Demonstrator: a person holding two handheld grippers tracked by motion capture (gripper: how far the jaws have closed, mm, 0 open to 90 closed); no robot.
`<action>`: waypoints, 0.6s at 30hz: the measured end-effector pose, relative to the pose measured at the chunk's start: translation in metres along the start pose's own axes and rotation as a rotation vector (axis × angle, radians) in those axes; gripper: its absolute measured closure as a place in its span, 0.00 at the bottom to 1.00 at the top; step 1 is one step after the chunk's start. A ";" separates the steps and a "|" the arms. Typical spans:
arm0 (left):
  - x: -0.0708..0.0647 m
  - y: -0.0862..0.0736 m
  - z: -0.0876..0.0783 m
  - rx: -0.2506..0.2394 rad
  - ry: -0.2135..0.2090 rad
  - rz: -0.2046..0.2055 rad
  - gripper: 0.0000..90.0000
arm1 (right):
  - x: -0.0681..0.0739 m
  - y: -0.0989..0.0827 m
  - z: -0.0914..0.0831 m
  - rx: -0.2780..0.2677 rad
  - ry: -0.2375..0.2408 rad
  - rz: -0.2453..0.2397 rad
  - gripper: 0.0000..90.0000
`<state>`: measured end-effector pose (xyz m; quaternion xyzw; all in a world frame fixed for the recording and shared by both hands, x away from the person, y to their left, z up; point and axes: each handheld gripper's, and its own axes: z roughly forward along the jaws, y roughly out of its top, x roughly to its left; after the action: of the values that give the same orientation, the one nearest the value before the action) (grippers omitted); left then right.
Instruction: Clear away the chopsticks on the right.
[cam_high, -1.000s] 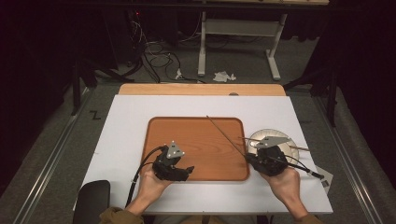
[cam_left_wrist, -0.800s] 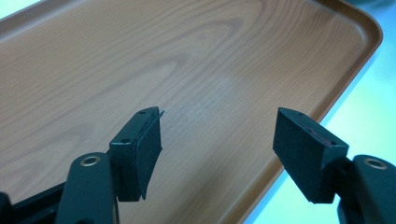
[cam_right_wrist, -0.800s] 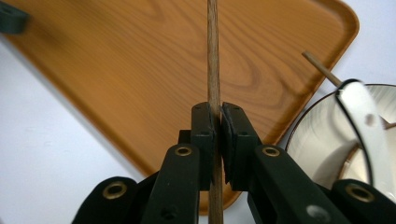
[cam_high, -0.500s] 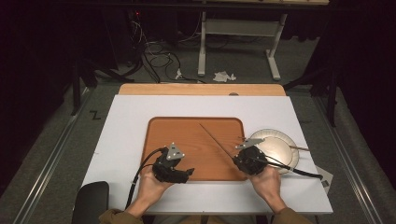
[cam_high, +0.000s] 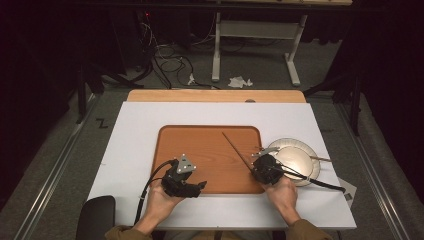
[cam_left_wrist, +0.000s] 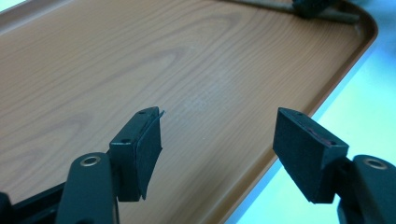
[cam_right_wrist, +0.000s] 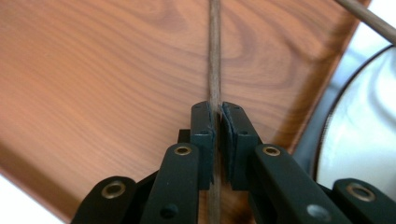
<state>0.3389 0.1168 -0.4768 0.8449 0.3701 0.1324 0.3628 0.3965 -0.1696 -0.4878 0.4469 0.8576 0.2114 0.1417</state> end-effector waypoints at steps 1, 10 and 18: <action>0.000 0.000 -0.001 -0.001 0.000 0.001 0.36 | 0.000 0.000 0.000 -0.003 -0.005 0.005 0.94; 0.000 -0.003 -0.002 0.007 0.016 0.004 0.36 | 0.000 0.004 -0.005 -0.023 0.016 -0.006 0.83; -0.003 -0.005 -0.003 0.018 0.026 0.010 0.36 | -0.012 -0.006 -0.051 -0.110 0.046 -0.057 0.79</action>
<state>0.3330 0.1188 -0.4780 0.8482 0.3719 0.1418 0.3495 0.3765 -0.1946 -0.4458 0.4090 0.8600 0.2646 0.1523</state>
